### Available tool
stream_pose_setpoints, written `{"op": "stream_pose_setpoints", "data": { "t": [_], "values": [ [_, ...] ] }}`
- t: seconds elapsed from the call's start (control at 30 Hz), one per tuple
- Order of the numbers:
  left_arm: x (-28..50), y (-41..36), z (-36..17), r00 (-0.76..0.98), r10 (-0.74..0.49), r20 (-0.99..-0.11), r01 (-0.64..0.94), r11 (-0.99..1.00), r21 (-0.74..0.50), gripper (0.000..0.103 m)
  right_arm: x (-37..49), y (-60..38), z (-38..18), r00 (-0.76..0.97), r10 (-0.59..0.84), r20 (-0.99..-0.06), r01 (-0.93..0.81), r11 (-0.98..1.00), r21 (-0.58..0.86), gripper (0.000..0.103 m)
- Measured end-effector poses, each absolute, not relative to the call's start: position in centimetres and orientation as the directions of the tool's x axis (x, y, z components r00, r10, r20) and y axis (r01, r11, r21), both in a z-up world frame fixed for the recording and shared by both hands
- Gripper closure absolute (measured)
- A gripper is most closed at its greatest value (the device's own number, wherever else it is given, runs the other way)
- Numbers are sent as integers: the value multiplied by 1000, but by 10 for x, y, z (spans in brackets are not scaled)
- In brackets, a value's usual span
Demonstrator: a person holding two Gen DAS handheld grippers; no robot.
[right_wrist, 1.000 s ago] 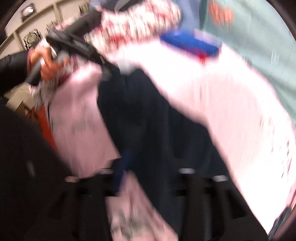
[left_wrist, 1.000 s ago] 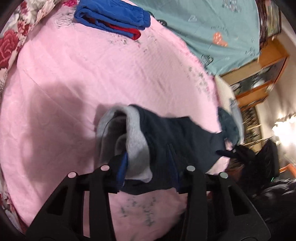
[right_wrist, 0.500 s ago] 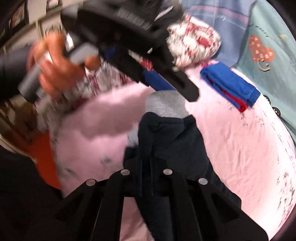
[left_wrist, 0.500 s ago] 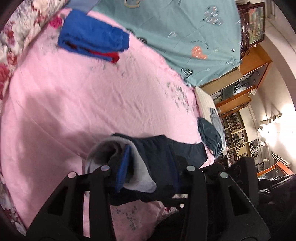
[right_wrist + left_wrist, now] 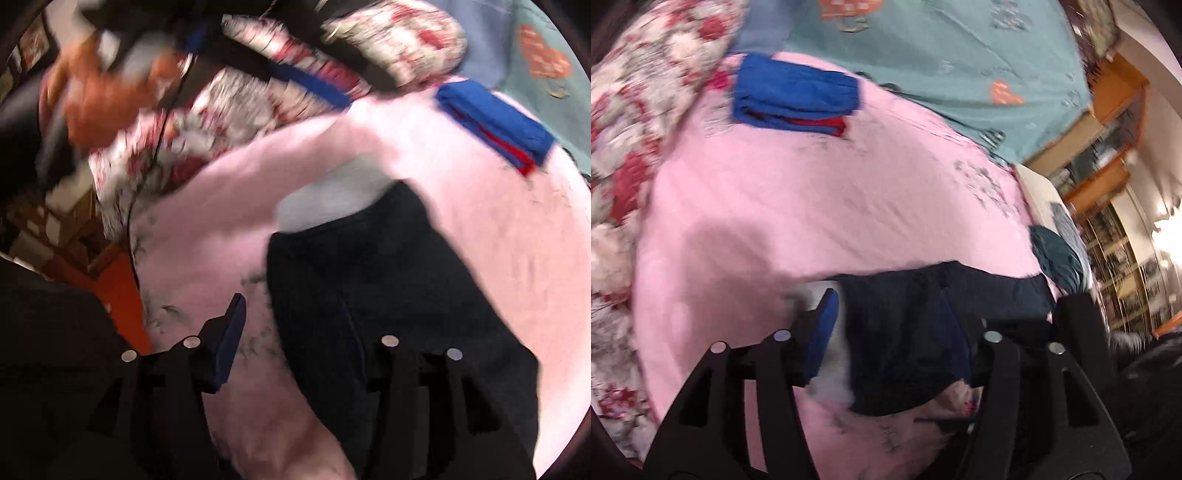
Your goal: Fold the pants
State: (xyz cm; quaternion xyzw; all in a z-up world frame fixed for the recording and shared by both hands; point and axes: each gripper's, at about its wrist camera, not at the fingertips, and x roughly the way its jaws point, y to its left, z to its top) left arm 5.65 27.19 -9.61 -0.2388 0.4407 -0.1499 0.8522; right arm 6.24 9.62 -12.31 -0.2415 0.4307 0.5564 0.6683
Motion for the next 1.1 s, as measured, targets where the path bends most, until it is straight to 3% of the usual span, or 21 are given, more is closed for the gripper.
{"op": "stream_pose_setpoints", "data": {
  "t": [0.1,0.2,0.27,0.43,0.57,0.63,0.77,1.1],
  "values": [
    [64,230,-117,530,-475,-702,131,864,-486,34,100,56,-125,40,519,-854,-887,412,208,50],
    [75,216,-167,451,-364,-815,48,922,-385,35,135,15,-149,66,463,-884,-783,573,242,50],
    [76,215,-185,447,-337,-829,5,927,-375,35,154,-9,-181,46,365,-930,-714,663,225,49],
    [86,201,-148,466,-283,-838,-49,938,-344,35,168,-33,-156,-5,490,-872,-703,618,351,49],
    [105,162,-128,530,-321,-785,14,929,-371,17,198,-56,-130,3,590,-808,-679,594,431,38],
    [117,141,-145,488,-324,-810,-4,928,-374,16,223,-63,-132,-29,615,-788,-654,584,480,34],
    [120,117,-190,391,-263,-882,-89,943,-321,16,259,-52,-152,-142,607,-782,-642,544,539,34],
    [116,112,-193,422,-183,-888,-175,945,-277,16,273,-10,-187,-468,444,-764,-700,342,627,34]
  ]
}}
